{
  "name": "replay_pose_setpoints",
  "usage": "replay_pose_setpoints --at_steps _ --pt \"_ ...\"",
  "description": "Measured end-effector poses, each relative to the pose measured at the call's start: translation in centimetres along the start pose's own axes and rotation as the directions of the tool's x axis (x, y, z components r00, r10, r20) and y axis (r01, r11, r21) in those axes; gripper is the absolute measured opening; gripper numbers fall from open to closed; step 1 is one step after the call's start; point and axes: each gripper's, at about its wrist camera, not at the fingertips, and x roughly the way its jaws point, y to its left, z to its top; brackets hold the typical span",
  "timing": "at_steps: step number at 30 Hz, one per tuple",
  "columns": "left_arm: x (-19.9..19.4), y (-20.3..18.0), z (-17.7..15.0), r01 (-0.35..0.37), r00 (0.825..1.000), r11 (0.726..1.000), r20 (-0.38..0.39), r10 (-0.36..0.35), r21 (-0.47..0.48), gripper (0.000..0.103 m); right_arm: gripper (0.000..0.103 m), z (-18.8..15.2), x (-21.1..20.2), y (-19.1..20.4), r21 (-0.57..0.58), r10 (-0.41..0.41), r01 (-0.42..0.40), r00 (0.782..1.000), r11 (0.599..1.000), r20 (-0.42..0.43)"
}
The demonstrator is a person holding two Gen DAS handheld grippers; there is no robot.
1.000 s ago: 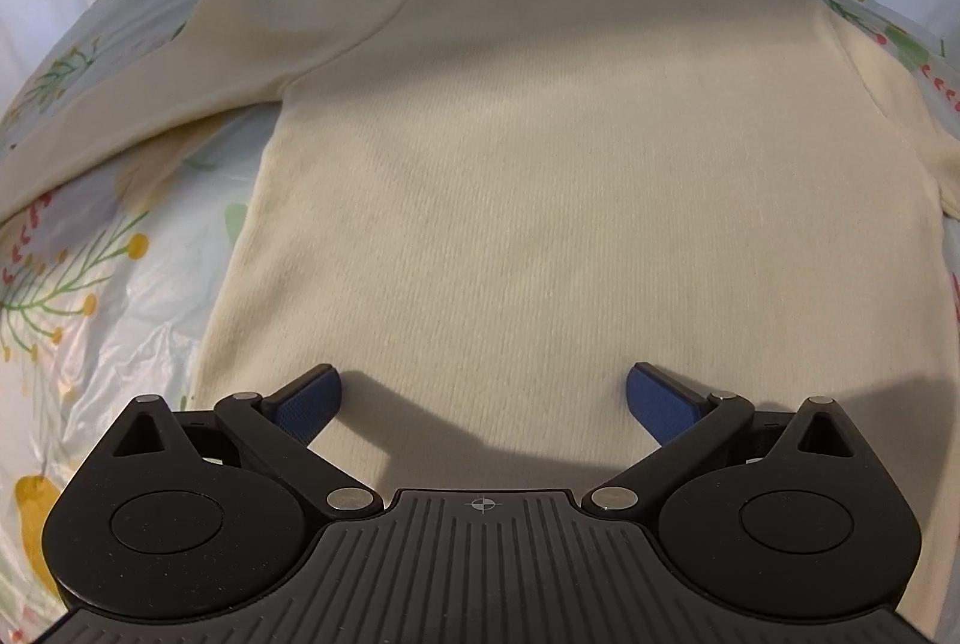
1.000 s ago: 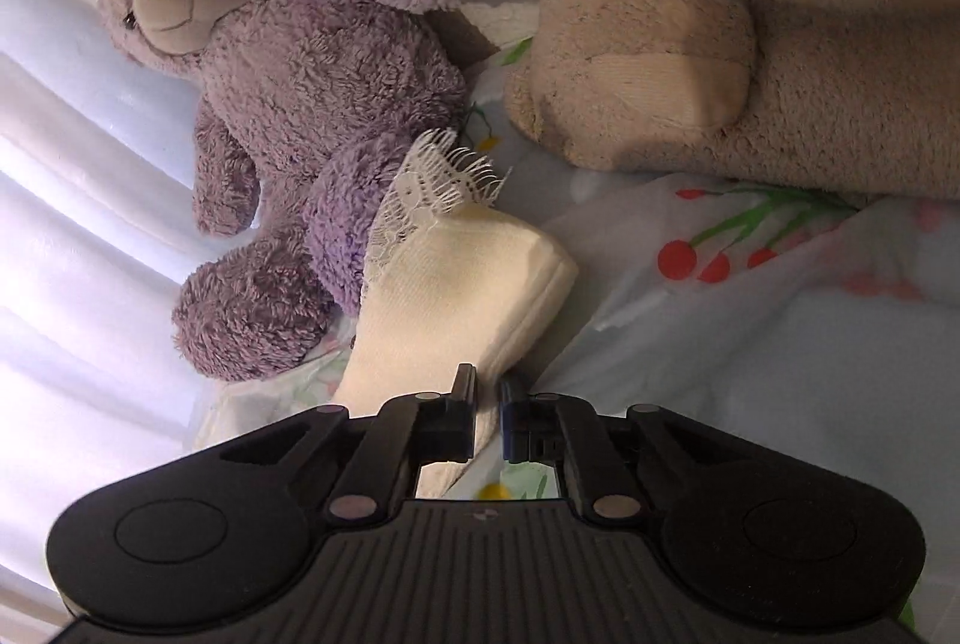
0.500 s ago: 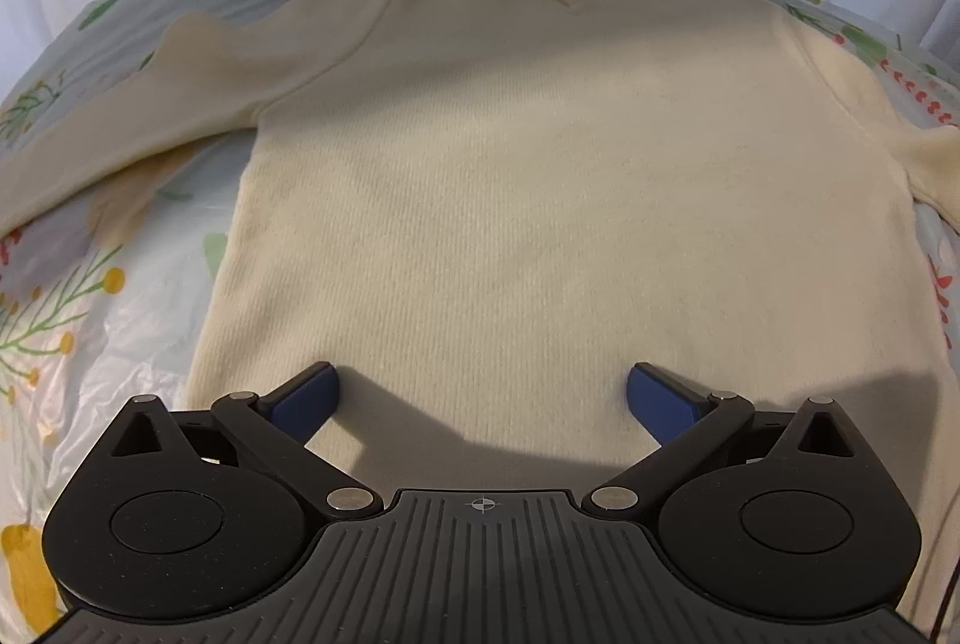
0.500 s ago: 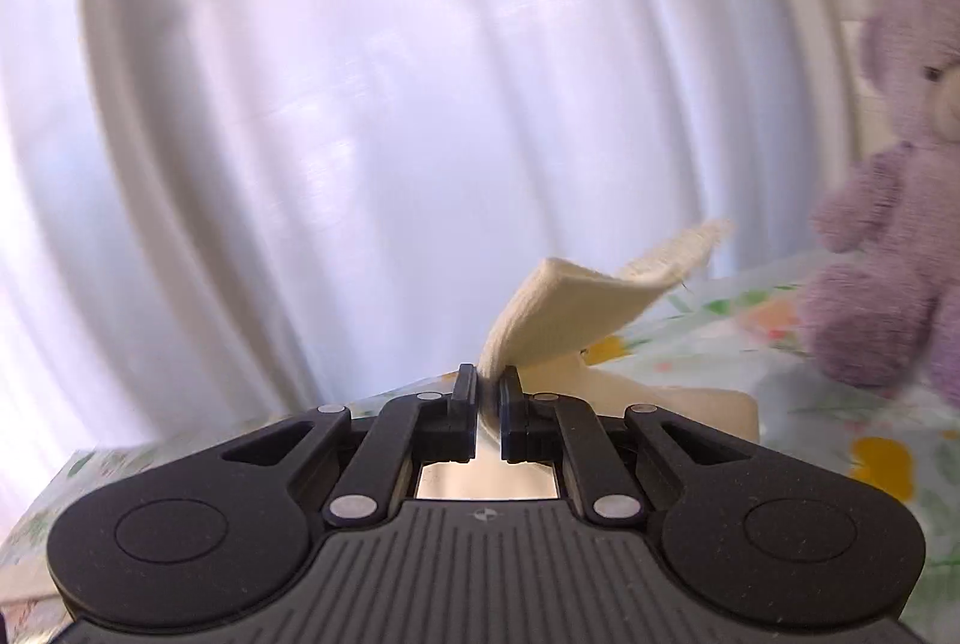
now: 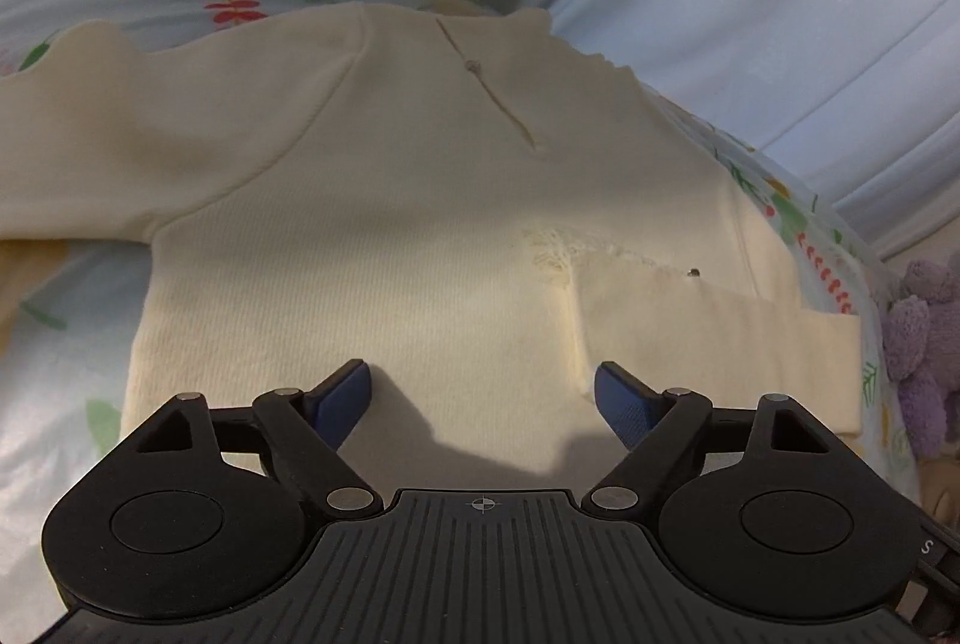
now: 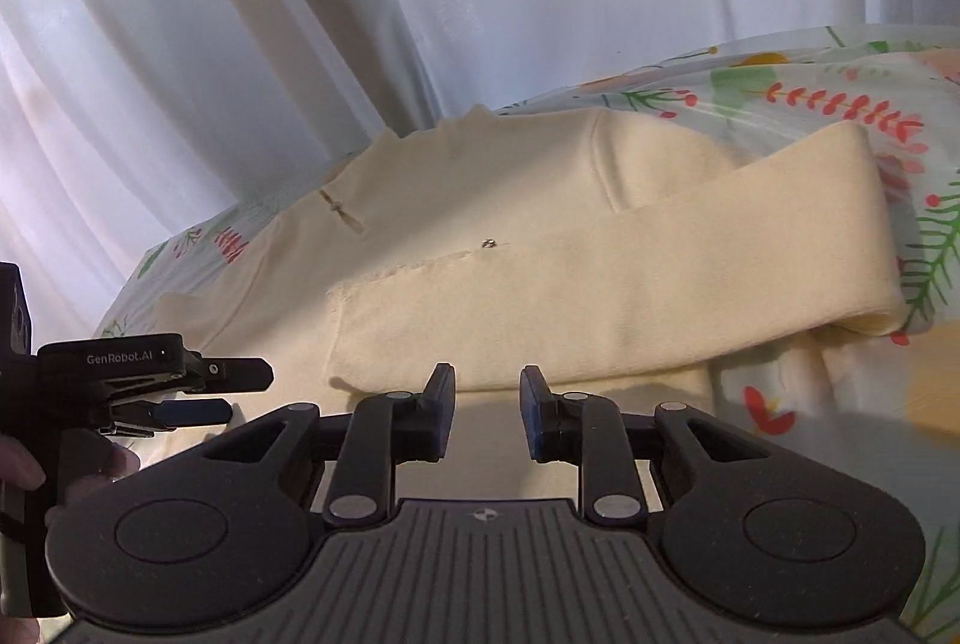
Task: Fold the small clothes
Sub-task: 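Lay the held sleeve across the sweater body toward the left gripper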
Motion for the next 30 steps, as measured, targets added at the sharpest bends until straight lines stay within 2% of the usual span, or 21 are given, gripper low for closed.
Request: replay_pose_setpoints --at_steps 3,6,7,9,10,11,13,19,21,23,26,30 --pt "1.7 -1.7 1.2 0.041 0.999 0.998 -0.004 -0.041 0.048 0.081 0.023 -0.2 -0.9 -1.8 0.062 -0.034 0.033 0.999 0.998 0.016" --pt "2.9 -3.3 2.1 0.044 0.999 0.993 -0.016 -0.043 0.11 0.077 0.023 -0.5 -1.4 -2.6 0.093 -0.054 0.052 0.998 0.994 0.015" --pt "3.2 -3.7 2.3 0.038 0.999 0.992 -0.022 -0.035 0.119 0.068 0.023 -0.5 -1.4 -2.9 0.102 -0.057 0.055 0.998 0.993 0.012" --pt "3.6 -4.1 2.7 0.037 0.999 0.99 -0.032 -0.033 0.134 0.057 0.023 -0.7 -1.4 -3.1 0.118 -0.057 0.056 0.998 0.991 0.01" --pt "3.9 -4.2 2.8 0.055 0.998 0.989 -0.049 -0.049 0.137 0.045 0.023 -0.7 -1.4 -3.2 0.125 -0.057 0.055 0.998 0.991 0.01" --pt "4.2 -4.2 2.8 0.062 0.997 0.989 -0.063 -0.054 0.136 0.037 0.023 -0.7 -1.3 -3.3 0.132 -0.059 0.057 0.998 0.99 0.011" --pt "4.3 -4.4 2.8 0.065 0.997 0.986 -0.061 -0.056 0.152 0.029 0.023 -0.8 -1.3 -3.3 0.14 -0.06 0.058 0.998 0.989 0.012" --pt "4.3 -3.7 3.5 0.083 0.995 0.991 -0.067 -0.076 0.108 0.025 0.023 -0.4 -0.8 -3.0 0.136 -0.062 0.062 0.998 0.989 0.002" --pt "3.6 -3.3 3.6 0.134 0.99 0.986 -0.047 -0.13 0.097 0.025 0.023 -0.3 -0.8 -3.0 0.135 -0.064 0.063 0.998 0.989 0.004" --pt "3.7 -3.3 3.7 0.16 0.986 0.983 -0.065 -0.155 0.09 0.025 0.023 -0.3 -0.7 -3.1 0.138 -0.064 0.064 0.998 0.988 0.0" --pt "4.8 -3.0 3.7 0.149 0.985 0.985 -0.098 -0.14 0.086 0.025 0.023 -0.2 -0.5 -3.1 0.145 -0.065 0.065 0.998 0.987 -0.005" --pt "5.1 -2.5 3.8 0.206 0.974 0.977 -0.109 -0.2 0.053 0.025 0.023 -0.3 -0.6 -2.9 0.134 -0.062 0.063 0.998 0.989 -0.005"
